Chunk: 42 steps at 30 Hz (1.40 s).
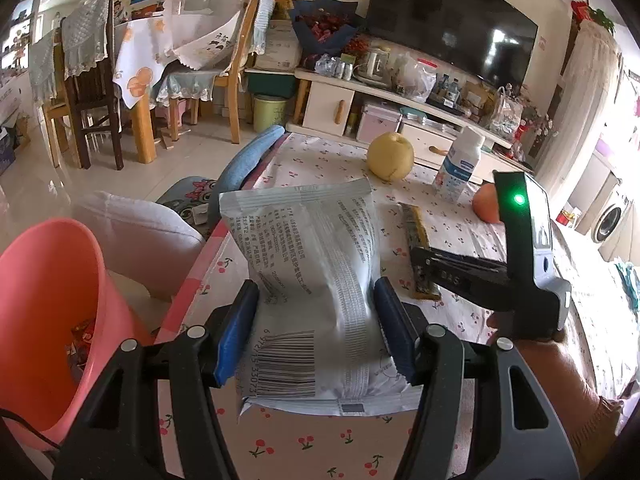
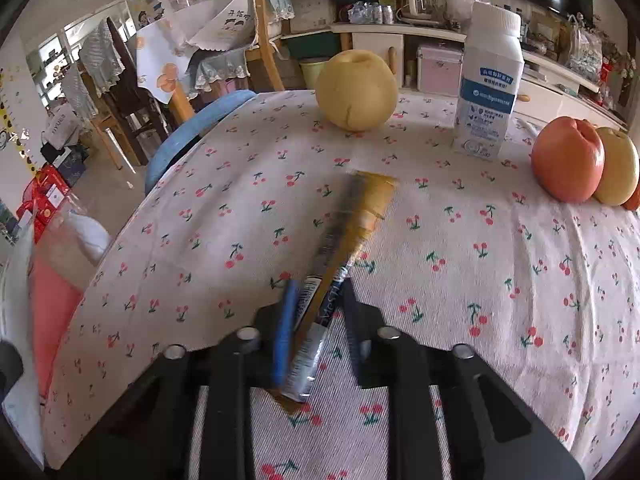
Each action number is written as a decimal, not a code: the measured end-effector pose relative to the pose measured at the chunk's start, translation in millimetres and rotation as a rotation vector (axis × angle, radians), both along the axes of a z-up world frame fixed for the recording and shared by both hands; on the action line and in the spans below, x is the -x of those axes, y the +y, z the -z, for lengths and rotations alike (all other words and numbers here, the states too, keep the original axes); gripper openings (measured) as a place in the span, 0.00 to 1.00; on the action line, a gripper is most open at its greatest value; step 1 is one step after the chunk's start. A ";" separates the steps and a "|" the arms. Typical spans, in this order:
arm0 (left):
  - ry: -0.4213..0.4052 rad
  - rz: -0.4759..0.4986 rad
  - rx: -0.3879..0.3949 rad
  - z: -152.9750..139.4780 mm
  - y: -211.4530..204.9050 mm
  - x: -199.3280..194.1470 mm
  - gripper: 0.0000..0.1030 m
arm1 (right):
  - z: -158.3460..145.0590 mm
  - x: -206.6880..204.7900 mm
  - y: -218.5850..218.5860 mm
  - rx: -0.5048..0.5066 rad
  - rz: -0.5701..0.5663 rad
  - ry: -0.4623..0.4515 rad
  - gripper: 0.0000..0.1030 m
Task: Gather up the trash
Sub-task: 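Carry white bag and gold stick packet over the pink bucket and open both tools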
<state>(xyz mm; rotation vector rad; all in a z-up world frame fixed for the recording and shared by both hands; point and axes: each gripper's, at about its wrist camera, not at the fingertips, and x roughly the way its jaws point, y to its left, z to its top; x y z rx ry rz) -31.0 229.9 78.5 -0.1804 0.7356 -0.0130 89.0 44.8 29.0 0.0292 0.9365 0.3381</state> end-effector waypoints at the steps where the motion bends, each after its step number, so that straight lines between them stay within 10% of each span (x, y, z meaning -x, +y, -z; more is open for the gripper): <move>1: -0.001 -0.003 0.002 0.4 0.7 0.4 0.59 | -0.4 1.7 -0.8 -0.013 -0.004 0.005 0.17; 24: -0.064 -0.123 0.066 -18.1 38.3 24.1 0.60 | -44.9 73.4 31.0 -0.149 -0.115 -0.072 0.11; 42: -0.129 -0.571 0.102 -36.7 180.7 80.9 0.60 | -112.6 147.5 203.1 -0.250 -0.527 -0.111 0.11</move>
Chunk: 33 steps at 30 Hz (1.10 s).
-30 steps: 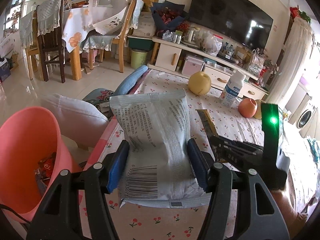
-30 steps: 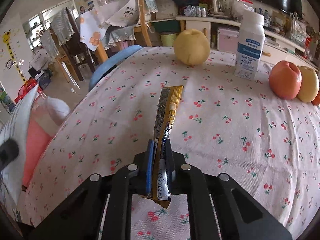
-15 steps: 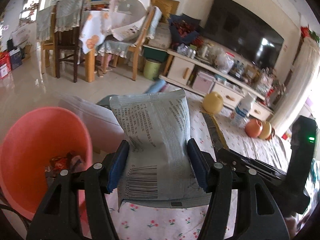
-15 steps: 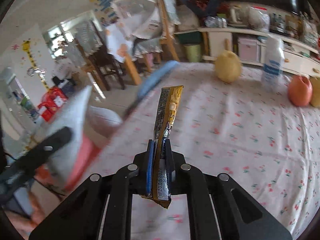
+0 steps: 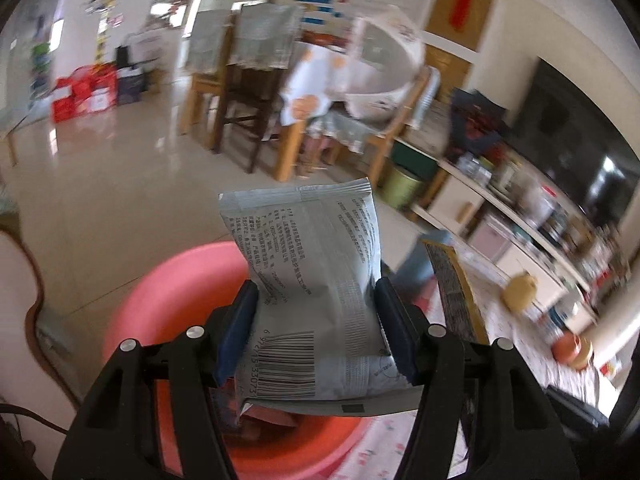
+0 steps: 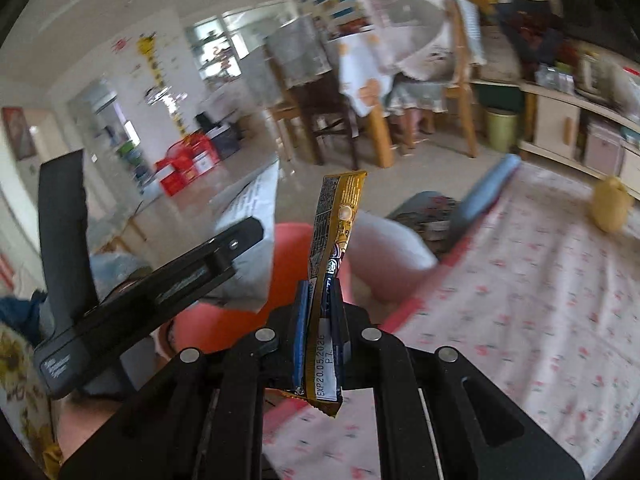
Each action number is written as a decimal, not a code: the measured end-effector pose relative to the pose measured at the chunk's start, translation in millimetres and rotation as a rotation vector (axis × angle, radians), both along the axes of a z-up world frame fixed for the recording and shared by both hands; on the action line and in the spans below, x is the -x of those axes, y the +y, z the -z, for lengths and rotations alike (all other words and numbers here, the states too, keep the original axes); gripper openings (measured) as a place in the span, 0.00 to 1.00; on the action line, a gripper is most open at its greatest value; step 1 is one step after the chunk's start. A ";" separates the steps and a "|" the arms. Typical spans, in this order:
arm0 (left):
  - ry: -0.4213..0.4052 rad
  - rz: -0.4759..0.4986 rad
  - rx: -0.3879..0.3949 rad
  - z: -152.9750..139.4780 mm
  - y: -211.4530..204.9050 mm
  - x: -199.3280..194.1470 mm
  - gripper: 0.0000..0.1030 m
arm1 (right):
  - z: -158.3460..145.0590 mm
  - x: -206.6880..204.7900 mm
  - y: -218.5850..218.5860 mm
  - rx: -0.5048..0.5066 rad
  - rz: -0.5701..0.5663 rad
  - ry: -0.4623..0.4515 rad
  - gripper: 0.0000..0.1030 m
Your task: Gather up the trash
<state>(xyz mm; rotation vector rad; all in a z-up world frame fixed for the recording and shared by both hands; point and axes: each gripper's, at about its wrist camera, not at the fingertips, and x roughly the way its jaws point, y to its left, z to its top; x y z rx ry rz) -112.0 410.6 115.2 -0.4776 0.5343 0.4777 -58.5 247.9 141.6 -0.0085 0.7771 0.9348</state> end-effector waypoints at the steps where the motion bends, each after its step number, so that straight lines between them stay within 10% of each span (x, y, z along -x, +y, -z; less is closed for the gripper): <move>1: 0.005 -0.022 0.006 1.0 7.8 2.9 0.60 | 0.9 2.3 11.5 0.006 -0.020 0.000 0.11; 7: 0.049 -0.103 0.039 9.6 36.1 5.4 0.61 | 18.4 6.5 60.0 0.054 -0.061 0.008 0.14; 9: 0.079 -0.125 0.047 13.9 42.4 2.2 0.76 | 29.5 1.8 69.7 0.087 -0.042 0.025 0.19; 13: 0.117 -0.147 0.061 20.1 49.6 0.8 0.80 | 41.6 -3.0 57.3 0.056 0.017 0.082 0.71; 18: 0.120 -0.141 0.054 19.7 45.8 1.0 0.87 | 35.9 -4.8 21.6 0.034 0.097 0.051 0.85; 33: 0.045 0.015 -0.101 -4.3 -25.2 -12.4 0.93 | 30.3 16.7 -79.5 0.086 0.284 -0.022 0.87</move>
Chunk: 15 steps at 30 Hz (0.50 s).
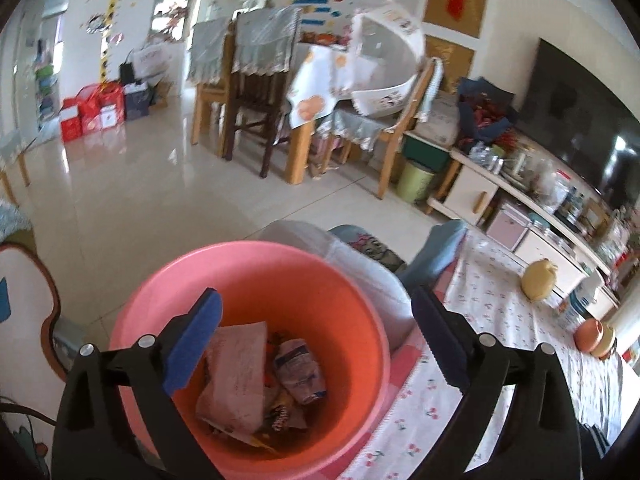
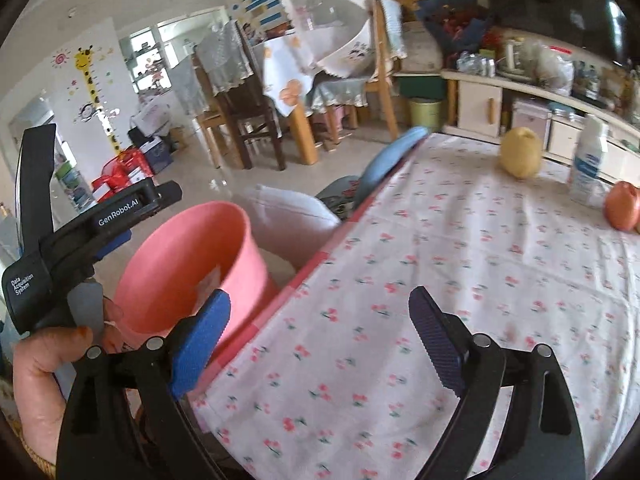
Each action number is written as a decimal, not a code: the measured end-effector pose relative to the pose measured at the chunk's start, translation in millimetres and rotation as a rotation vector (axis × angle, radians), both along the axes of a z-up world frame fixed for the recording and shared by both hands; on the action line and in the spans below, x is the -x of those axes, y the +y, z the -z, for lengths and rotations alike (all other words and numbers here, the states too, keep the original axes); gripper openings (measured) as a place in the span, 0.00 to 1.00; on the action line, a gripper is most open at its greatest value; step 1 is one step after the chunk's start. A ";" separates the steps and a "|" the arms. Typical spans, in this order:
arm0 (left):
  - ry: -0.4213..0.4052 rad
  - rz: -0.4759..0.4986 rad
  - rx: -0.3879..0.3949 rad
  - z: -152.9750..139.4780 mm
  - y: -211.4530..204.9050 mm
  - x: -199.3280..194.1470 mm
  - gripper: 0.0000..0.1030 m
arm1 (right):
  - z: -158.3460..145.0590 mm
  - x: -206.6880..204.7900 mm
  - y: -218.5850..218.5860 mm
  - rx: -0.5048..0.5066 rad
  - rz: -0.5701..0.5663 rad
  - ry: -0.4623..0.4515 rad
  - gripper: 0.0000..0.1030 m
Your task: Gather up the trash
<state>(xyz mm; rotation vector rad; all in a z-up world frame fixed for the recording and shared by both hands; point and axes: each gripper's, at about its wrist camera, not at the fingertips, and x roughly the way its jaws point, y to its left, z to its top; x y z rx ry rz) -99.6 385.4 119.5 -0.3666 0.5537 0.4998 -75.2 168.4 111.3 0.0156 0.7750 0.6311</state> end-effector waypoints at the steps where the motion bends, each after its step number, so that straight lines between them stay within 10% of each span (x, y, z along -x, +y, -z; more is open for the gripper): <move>1: -0.007 0.015 -0.006 -1.7 -6.1 -0.5 0.93 | -1.5 1.7 -7.2 -0.001 0.013 -0.003 0.87; 15: -0.058 0.213 -0.130 -18.2 -89.4 -6.8 0.96 | -14.8 33.6 -81.8 0.061 0.151 -0.091 0.90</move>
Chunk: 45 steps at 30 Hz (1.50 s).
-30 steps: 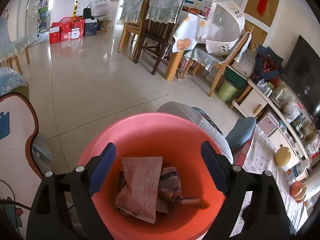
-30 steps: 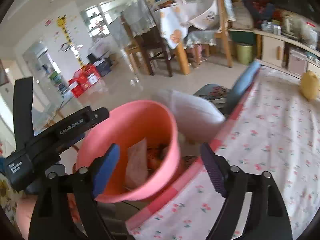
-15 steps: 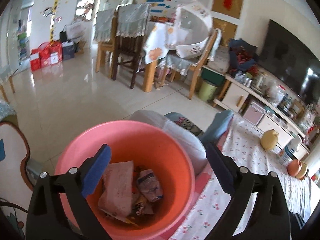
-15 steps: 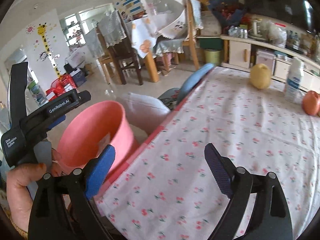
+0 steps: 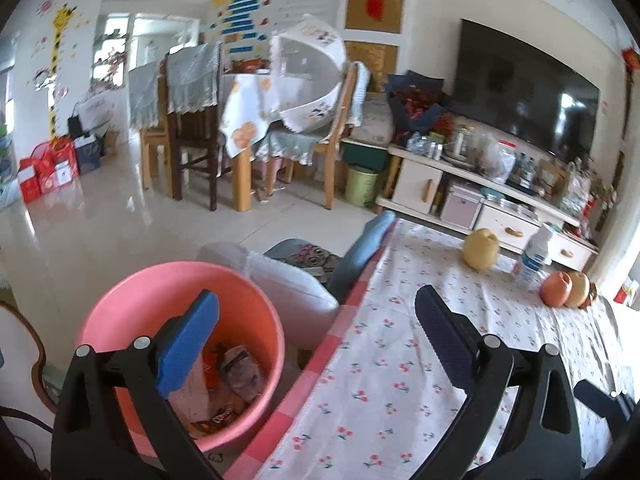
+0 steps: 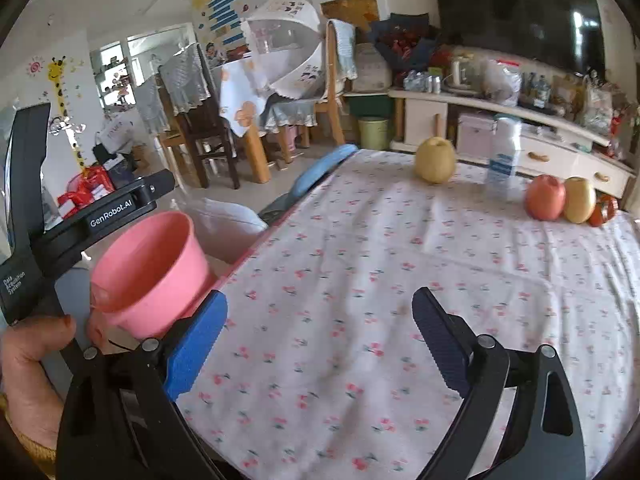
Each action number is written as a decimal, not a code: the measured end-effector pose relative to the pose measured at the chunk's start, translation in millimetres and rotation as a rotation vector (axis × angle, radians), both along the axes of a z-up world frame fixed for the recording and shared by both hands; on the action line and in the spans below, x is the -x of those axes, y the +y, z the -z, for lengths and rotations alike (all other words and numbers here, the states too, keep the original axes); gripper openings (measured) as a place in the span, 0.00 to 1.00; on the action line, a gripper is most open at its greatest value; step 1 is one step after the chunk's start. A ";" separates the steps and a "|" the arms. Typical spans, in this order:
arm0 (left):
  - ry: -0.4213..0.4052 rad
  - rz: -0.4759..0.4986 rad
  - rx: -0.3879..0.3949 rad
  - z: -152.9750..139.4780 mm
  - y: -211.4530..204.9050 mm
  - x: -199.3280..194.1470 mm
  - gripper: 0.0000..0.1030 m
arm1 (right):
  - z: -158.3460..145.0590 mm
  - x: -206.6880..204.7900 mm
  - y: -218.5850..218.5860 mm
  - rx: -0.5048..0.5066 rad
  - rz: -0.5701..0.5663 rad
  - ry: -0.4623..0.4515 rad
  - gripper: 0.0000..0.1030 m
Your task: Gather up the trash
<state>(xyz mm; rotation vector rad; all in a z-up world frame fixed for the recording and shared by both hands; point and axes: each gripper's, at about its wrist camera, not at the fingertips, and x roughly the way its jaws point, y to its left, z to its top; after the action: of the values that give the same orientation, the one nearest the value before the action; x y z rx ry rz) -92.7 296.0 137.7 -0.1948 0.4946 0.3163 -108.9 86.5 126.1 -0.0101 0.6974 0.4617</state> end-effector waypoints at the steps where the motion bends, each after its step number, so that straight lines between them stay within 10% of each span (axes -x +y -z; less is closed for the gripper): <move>1: -0.004 0.015 -0.003 -0.1 -6.1 0.1 0.96 | -1.1 3.3 -4.8 0.014 0.009 -0.014 0.90; 25: 0.072 0.306 -0.123 17.8 -153.7 17.3 0.96 | -7.6 61.8 -113.2 0.124 0.186 -0.184 0.91; 45: -0.038 0.296 -0.198 2.2 -239.8 46.0 0.96 | -10.3 79.8 -198.1 0.152 0.331 -0.308 0.92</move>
<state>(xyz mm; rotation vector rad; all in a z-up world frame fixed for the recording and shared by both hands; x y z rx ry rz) -138.8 56.2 135.5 0.0650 0.4446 0.0702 -188.7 -111.6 136.5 -0.1058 0.4182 0.0843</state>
